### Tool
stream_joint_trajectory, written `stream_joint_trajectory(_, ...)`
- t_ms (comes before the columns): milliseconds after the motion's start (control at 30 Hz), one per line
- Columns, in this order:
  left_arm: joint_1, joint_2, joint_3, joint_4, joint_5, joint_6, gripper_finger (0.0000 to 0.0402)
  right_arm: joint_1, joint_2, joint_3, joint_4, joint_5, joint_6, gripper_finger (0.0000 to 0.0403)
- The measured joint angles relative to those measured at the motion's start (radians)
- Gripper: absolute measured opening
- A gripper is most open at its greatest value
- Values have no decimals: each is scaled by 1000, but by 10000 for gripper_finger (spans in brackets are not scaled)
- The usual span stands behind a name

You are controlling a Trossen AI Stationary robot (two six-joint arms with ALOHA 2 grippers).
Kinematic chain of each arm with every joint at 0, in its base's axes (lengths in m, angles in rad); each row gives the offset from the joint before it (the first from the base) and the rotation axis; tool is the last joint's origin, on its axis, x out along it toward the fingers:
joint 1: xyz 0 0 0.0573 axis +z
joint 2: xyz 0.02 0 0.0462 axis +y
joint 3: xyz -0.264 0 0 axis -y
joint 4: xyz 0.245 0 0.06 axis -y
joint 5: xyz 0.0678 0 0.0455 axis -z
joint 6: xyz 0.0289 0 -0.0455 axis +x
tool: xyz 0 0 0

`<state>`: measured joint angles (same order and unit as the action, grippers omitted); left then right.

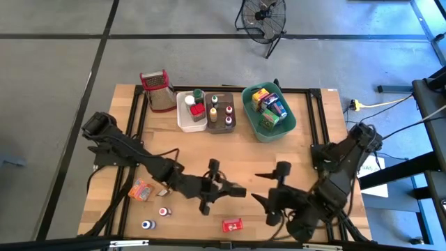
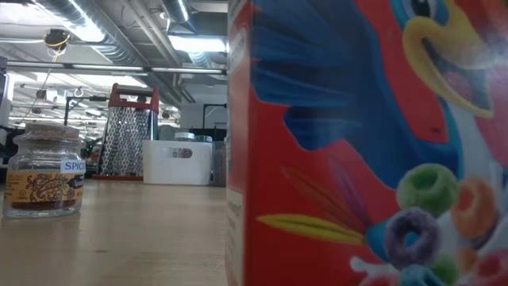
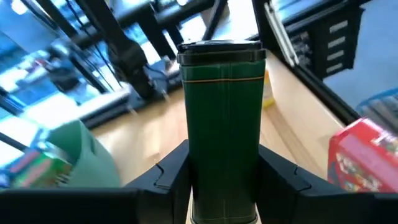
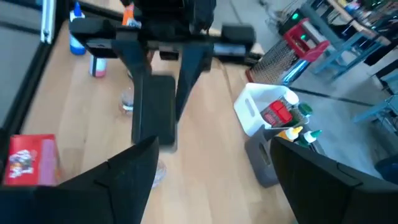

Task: Pick & Place Kitchen Items
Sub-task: Put the black spice can into the left white bin

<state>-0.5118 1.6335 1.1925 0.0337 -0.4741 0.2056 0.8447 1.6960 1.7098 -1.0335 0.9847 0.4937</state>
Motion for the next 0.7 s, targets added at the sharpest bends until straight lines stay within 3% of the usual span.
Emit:
stream_joint_trajectory(133,-43,-37,0,101,-80,88,129,43,5,-30,19,115,32,309)
stream_joint_trajectory(233,-66,-46,0,201,-83,165,129,64,6,-60,60,250,31,309)
stream_joint_trajectory(333,-83,-49,0,295,-82,227,128,72,6,-79,109,320,9,309)
stream_joint_trajectory(467,-83,-50,0,349,-84,266,128,72,6,-86,204,331,-78,309)
stream_joint_trajectory(700,-69,-50,0,399,-84,288,129,73,6,-86,426,259,-292,309)
